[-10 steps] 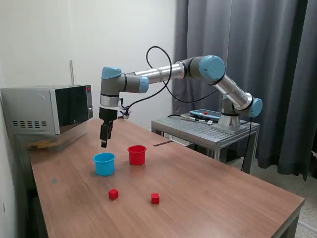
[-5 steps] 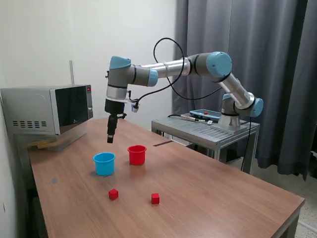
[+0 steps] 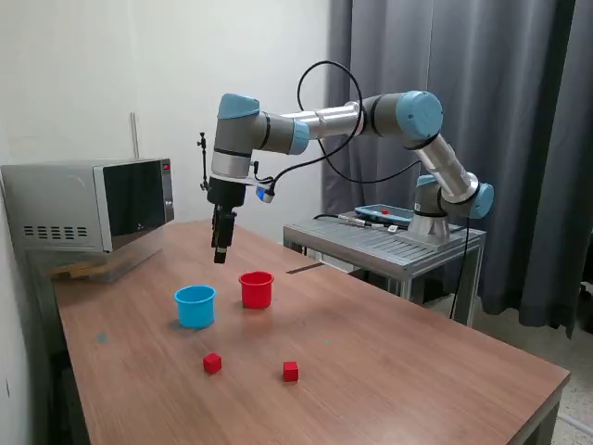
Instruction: Place red objects in the red bin, and blue objects in the blue bin.
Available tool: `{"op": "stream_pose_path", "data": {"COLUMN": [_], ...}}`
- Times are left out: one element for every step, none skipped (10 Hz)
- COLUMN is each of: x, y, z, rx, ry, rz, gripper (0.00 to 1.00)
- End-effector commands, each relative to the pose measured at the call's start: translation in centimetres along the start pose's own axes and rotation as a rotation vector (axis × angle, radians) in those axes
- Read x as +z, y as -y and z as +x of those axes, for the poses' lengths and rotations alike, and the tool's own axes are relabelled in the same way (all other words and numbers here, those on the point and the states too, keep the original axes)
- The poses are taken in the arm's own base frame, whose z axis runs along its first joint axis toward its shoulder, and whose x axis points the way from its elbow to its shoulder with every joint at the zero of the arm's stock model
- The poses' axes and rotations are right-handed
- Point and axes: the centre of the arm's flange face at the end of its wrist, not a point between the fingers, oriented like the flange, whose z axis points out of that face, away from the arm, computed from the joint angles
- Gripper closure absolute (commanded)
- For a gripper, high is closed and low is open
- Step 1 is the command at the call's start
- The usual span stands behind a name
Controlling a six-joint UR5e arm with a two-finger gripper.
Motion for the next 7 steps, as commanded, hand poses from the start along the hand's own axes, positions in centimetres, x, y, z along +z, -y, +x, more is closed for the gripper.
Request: {"op": "stream_pose_path", "data": {"x": [-0.5,-0.7,-1.0,-1.0,-1.0,-1.0,-1.0], "y": [0.7,1.2,1.6,1.7,1.8,2.0,2.0], "z": [1.3,2.3,3.1,3.3,3.7,4.0,4.0], "rx": [-0.067,-0.109,-0.164,-0.221,-0.294,-0.388,-0.443], "ry": [-0.005,-0.008,-0.014,-0.015,-0.047,-0.095,-0.094], "rz": [-0.001,-0.005,-0.006,-0.006,-0.002,0.004,0.002], "gripper": [0.00,0.00,0.00,0.00,0.00,0.00,0.00]}}
